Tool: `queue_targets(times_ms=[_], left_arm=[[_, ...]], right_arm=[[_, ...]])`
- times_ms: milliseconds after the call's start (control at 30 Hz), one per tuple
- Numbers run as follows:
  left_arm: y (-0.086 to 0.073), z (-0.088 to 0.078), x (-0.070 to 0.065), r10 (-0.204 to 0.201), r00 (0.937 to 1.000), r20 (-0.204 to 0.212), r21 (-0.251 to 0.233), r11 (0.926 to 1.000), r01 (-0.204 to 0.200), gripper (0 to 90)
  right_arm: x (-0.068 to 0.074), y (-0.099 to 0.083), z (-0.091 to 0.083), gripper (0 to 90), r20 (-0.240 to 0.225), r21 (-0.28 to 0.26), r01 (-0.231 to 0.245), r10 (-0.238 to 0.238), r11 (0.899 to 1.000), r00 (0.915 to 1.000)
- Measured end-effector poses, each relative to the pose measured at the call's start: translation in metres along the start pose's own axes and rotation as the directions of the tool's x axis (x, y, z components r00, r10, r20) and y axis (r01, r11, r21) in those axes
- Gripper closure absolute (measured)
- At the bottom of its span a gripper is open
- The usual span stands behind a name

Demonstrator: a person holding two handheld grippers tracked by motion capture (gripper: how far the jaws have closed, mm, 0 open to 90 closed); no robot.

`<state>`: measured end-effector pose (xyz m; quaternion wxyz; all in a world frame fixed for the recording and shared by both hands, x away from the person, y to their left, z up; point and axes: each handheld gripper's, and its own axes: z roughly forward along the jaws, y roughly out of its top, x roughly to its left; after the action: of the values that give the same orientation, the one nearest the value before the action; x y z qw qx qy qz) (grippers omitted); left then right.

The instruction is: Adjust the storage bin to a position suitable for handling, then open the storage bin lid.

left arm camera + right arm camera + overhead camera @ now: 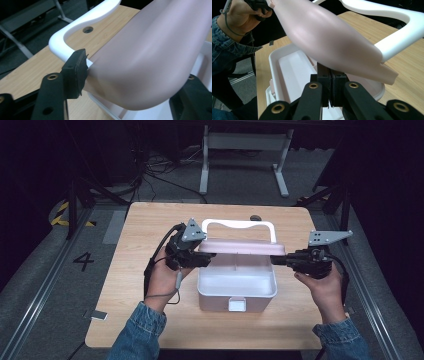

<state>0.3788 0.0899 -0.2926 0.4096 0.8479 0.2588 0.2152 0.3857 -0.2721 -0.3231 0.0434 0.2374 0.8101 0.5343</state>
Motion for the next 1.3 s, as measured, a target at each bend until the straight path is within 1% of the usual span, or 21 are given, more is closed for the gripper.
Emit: queue_targets(times_ms=[100,167,200,233,267,400,467,567,633,767,833,900,967,1000,1100,1233,1267,1300], left_arm=[[0.001,0.001,-0.001,0.009,0.9997,-0.02,-0.005,0.9999,-0.009,46.4],[0.001,0.001,0.0,0.007,0.9998,-0.019,-0.012,0.9999,-0.007,47.6],[0.001,0.002,0.001,-0.002,0.9999,-0.011,-0.017,0.9999,0.002,47.7],[0.001,0.002,0.001,-0.002,0.9999,-0.011,-0.017,0.9999,0.002,47.8],[0.002,0.002,0.003,-0.014,0.9999,-0.003,-0.019,0.9997,0.014,47.8],[0.007,0.003,0.009,-0.028,0.9995,0.013,-0.013,0.9995,0.028,49.5],[0.01,0.004,0.012,-0.03,0.9994,0.014,-0.01,0.9995,0.03,51.4],[0.015,0.006,0.018,-0.052,0.998,0.036,-0.008,0.9986,0.052,53.5],[0.018,0.007,0.022,-0.058,0.9972,0.047,-0.007,0.9982,0.059,54.3],[0.022,0.01,0.031,-0.092,0.9934,0.07,-0.007,0.9957,0.092,56.6],[0.025,0.012,0.035,-0.1,0.9926,0.069,-0.002,0.995,0.1,58.5],[0.027,0.014,0.038,-0.093,0.9943,0.053,-0.002,0.9956,0.093,61.6],[0.031,0.016,0.041,-0.079,0.9958,0.045,0.0,0.9968,0.079,62.5],[0.032,0.017,0.043,-0.079,0.9959,0.044,0.005,0.9969,0.079,62.6],[0.035,0.021,0.049,-0.092,0.9947,0.045,0.006,0.9958,0.092,62.7],[0.036,0.027,0.058,-0.124,0.9905,0.061,-0.005,0.9922,0.124,62.6],[0.036,0.028,0.059,-0.128,0.9899,0.061,0.0,0.9917,0.128,62.6],[0.037,0.03,0.061,-0.122,0.9911,0.055,-0.003,0.9925,0.122,62.6]], right_arm=[[-0.001,-0.001,-0.003,86.5,0.008,-0.002,-0.004,0.004,1.0,1.0],[-0.001,-0.002,-0.005,85.9,0.01,-0.007,-0.009,0.009,1.0,0.9999],[-0.001,-0.003,-0.006,85.5,0.016,-0.006,-0.011,0.011,1.0,0.9998],[-0.001,-0.003,-0.006,85.5,0.016,-0.006,-0.011,0.011,1.0,0.9998],[-0.001,-0.003,-0.008,84.8,0.017,-0.006,-0.015,0.016,1.0,0.9997],[-0.002,-0.006,-0.013,84.5,0.029,-0.011,-0.024,0.024,1.0,0.9993],[-0.003,-0.008,-0.017,84.5,0.035,-0.013,-0.031,0.031,0.999,0.9989],[-0.003,-0.011,-0.023,84.5,0.045,-0.019,-0.038,0.039,0.999,0.9982],[-0.003,-0.012,-0.027,84.5,0.05,-0.024,-0.043,0.044,0.999,0.9978],[-0.004,-0.015,-0.03,84.4,0.057,-0.022,-0.054,0.055,0.998,0.9968],[-0.004,-0.017,-0.03,84.2,0.056,-0.02,-0.056,0.057,0.998,0.9968],[-0.004,-0.018,-0.031,84.3,0.06,-0.016,-0.057,0.058,0.998,0.9965],[-0.005,-0.018,-0.033,84.3,0.063,-0.019,-0.058,0.059,0.998,0.9963],[-0.005,-0.019,-0.033,84.3,0.066,-0.018,-0.058,0.059,0.998,0.9961],[-0.006,-0.02,-0.036,84.1,0.069,-0.021,-0.064,0.065,0.998,0.9955],[-0.007,-0.019,-0.036,84.0,0.068,-0.024,-0.064,0.065,0.998,0.9955],[-0.007,-0.019,-0.035,84.0,0.067,-0.024,-0.067,0.069,0.997,0.9954],[-0.008,-0.019,-0.035,83.9,0.066,-0.025,-0.068,0.069,0.997,0.9954]])
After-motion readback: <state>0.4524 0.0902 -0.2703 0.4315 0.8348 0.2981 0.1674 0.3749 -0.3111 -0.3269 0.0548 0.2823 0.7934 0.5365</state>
